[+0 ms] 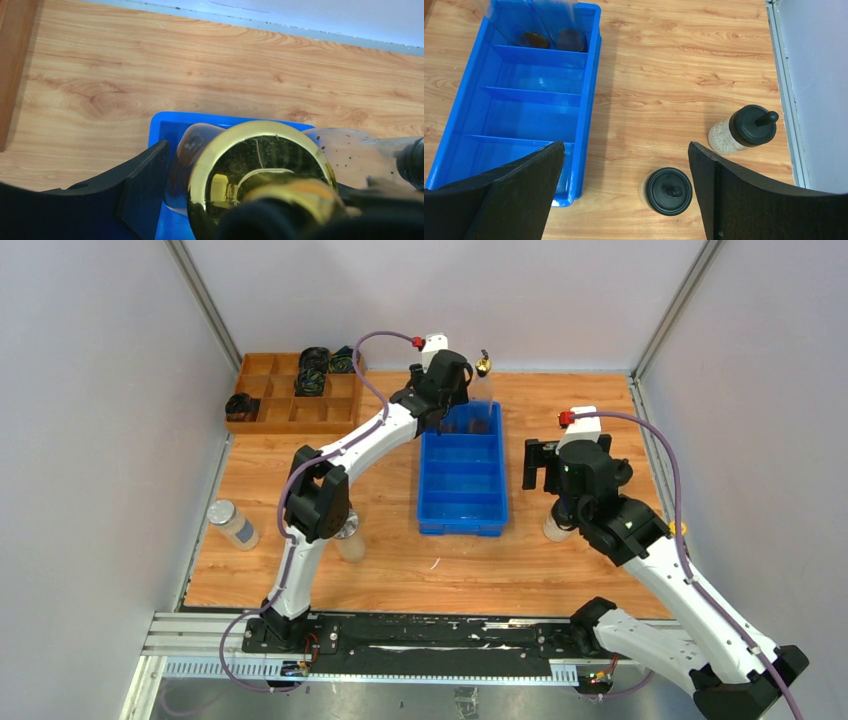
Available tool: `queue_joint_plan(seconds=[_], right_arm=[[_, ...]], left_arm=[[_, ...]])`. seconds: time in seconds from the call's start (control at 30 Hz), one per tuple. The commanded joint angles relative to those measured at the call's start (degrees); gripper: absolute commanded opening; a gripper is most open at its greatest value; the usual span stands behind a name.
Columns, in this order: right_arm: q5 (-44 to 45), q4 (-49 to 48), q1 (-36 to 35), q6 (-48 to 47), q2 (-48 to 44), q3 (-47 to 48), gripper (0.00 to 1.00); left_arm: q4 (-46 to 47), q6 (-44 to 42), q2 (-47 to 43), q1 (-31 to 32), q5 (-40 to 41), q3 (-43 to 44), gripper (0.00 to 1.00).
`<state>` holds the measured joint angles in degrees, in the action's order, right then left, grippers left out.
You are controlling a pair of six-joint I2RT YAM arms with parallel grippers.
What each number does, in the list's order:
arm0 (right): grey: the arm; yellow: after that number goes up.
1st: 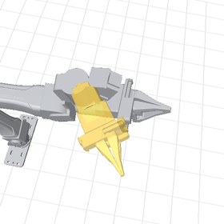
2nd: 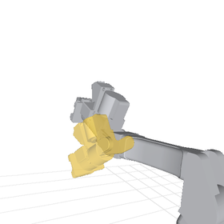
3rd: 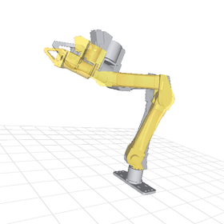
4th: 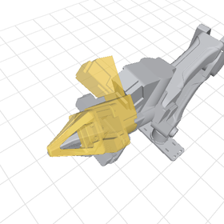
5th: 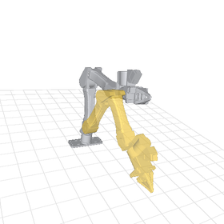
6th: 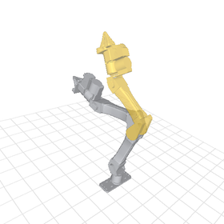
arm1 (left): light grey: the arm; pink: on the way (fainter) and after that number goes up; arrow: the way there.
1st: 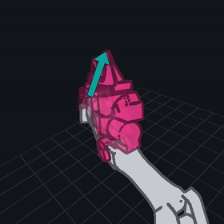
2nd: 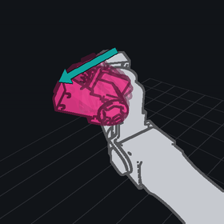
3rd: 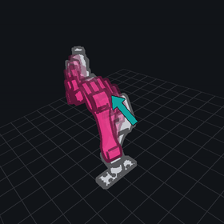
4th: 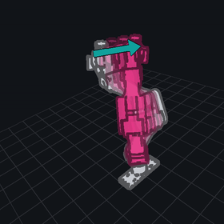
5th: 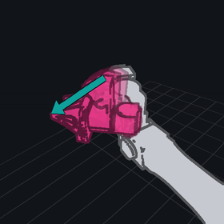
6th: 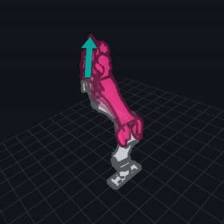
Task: Organize the condiment bottles
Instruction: Place the bottle in the storage box, then pick up the bottle from the center of the board.
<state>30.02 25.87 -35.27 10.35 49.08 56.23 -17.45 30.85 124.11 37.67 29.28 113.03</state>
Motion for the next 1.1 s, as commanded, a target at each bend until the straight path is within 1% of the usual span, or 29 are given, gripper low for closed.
queue_joint_plan(seconds=[0.0,0.13,0.23,0.37,0.4,0.43,0.6,0.77,0.87,0.97,1.07], right_arm=[[-0.4,-0.7,-0.4,0.8,0.0,-0.9,1.00],[-0.6,-0.8,-0.4,1.0,-0.1,-1.2,1.00],[-0.7,-0.9,-0.4,1.0,0.1,-1.1,1.00],[-0.9,-1.1,-0.4,1.1,0.4,-1.0,1.00],[-1.0,-1.2,-0.4,1.1,0.5,-1.1,1.00],[-1.2,-1.2,-0.4,1.3,0.6,-1.2,1.00],[-1.9,-1.5,-0.4,2.1,0.6,-1.5,1.00],[-2.2,-1.4,-0.3,2.4,0.2,-1.4,1.00],[-2.5,-1.3,-0.4,2.7,0.0,-1.2,1.00],[-2.7,-1.2,-0.4,3.1,-0.1,-1.1,1.00],[-2.5,-0.6,-0.4,3.0,-0.5,-0.7,1.00]], left_arm=[[0.8,0.8,1.1,0.7,3.7,3.0,0.70],[0.2,0.8,1.8,0.7,3.7,3.1,0.73],[0.3,0.7,1.9,0.7,3.2,3.0,0.77],[0.5,0.0,1.0,0.7,2.1,2.3,0.89],[0.5,-0.4,0.5,0.7,1.9,2.0,0.97],[0.5,-0.6,0.1,0.7,1.8,1.7,1.00],[0.6,-1.2,-2.4,0.7,1.3,0.0,1.00],[-0.5,-1.0,-5.1,0.8,-1.1,-0.7,1.00],[-3.0,-1.5,-7.0,1.1,-2.9,0.0,1.00],[-8.0,-2.0,-8.9,1.4,-5.2,1.4,1.00],[-10.8,-2.2,-13.2,1.8,-8.0,-2.3,1.00]])
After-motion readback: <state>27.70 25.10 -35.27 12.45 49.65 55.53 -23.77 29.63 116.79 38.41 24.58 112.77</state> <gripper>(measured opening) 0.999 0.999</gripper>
